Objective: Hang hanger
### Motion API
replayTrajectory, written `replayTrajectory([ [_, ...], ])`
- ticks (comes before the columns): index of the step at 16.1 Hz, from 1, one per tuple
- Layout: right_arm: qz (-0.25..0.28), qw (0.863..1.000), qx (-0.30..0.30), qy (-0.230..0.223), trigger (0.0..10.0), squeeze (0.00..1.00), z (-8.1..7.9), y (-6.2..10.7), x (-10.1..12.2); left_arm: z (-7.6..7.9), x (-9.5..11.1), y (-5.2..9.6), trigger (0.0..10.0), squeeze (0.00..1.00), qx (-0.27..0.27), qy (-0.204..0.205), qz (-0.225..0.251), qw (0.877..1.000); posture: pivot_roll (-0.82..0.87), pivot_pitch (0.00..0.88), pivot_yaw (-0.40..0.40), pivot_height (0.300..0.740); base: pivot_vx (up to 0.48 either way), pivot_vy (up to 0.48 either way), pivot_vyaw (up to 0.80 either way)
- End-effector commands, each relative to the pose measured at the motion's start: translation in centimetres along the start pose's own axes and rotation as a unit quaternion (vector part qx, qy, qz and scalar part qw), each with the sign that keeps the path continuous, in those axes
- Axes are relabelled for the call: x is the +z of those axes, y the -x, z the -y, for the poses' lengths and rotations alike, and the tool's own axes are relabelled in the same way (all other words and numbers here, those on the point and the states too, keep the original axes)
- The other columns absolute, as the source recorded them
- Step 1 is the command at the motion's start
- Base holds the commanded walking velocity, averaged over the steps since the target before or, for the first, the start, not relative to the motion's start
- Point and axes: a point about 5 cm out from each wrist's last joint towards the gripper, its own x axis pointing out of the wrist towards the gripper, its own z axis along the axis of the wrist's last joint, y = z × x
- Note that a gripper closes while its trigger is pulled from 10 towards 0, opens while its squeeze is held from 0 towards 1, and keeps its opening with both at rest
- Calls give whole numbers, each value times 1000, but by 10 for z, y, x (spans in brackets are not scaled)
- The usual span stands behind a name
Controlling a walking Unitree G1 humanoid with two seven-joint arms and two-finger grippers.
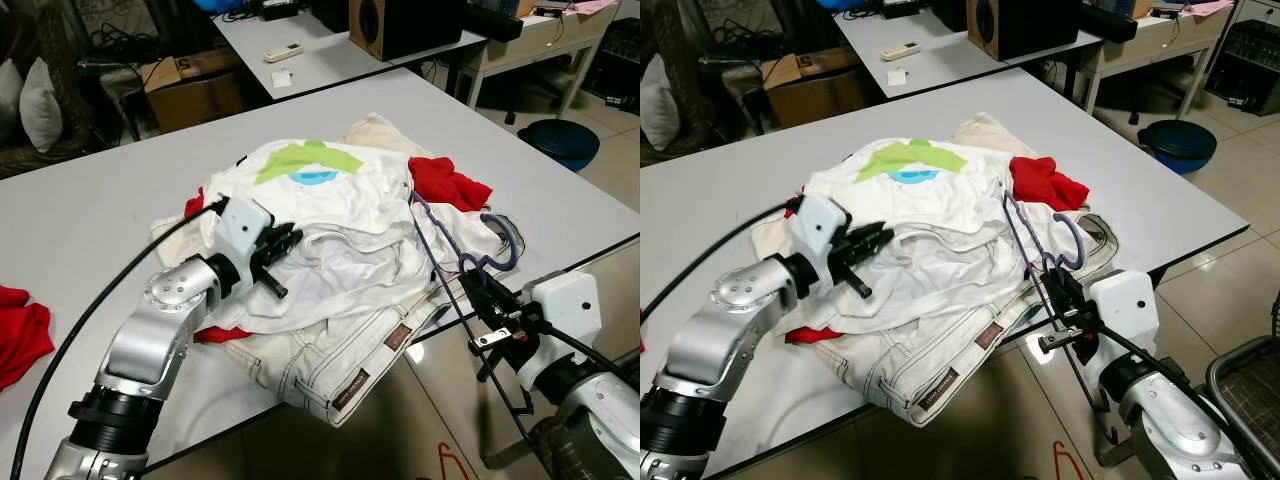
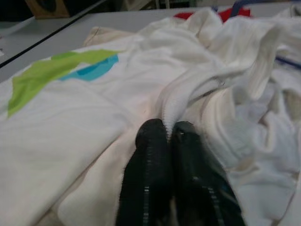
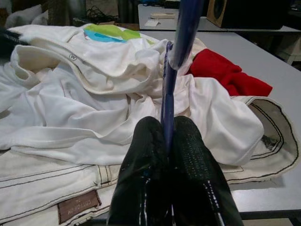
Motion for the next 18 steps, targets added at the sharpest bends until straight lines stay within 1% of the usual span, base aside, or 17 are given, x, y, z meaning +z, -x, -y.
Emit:
replayTrajectory([
  [1,45,999,19,2,10000,0,1,7,17,-8,5,-3,0,0,23,-15,3,1000,-50,42,147,740,0,0,0],
  [2,68,997,37,-17,10000,0,4,15,25,-12,12,-8,0,0,35,-8,20,999,-52,42,147,740,0,0,0],
  [3,85,993,72,-34,10000,0,5,24,33,-14,26,-12,0,0,33,0,50,998,-58,42,148,740,0,0,0],
  [4,90,991,93,-37,10000,0,4,28,37,-15,33,-14,0,0,32,1,65,997,-60,42,147,740,0,0,0],
  [5,86,987,129,-35,10000,0,4,35,41,-17,49,-18,0,0,33,-3,93,995,-65,43,143,740,0,0,0],
  [7,80,986,146,-27,10000,0,5,39,41,-19,60,-19,0,0,33,-8,110,993,-66,43,140,740,0,0,0],
  [9,76,983,161,-30,10000,0,6,43,43,-20,69,-18,0,0,32,-22,123,992,-68,42,136,740,0,0,0],
  [10,73,981,174,-38,10000,0,5,46,44,-19,78,-15,0,0,16,-34,143,989,-68,42,132,740,0,0,0],
  [11,72,981,177,-41,10000,0,5,46,44,-18,79,-13,0,0,9,-38,145,989,-66,42,130,740,0,0,0],
  [12,72,978,192,-51,10000,0,3,48,45,-15,76,-12,0,0,-7,-58,128,990,-62,41,129,740,0,0,0],
  [14,74,975,203,-52,10000,0,0,47,47,-12,66,-11,0,0,-25,-86,95,991,-62,42,130,740,0,0,0],
  [16,73,973,211,-52,10000,0,-1,47,47,-10,62,-12,0,0,-28,-95,83,992,-62,43,130,740,0,0,0],
  [18,49,973,219,-51,10000,0,-4,46,42,-2,66,-12,0,0,-57,-88,92,990,-61,45,132,740,0,0,0],
])
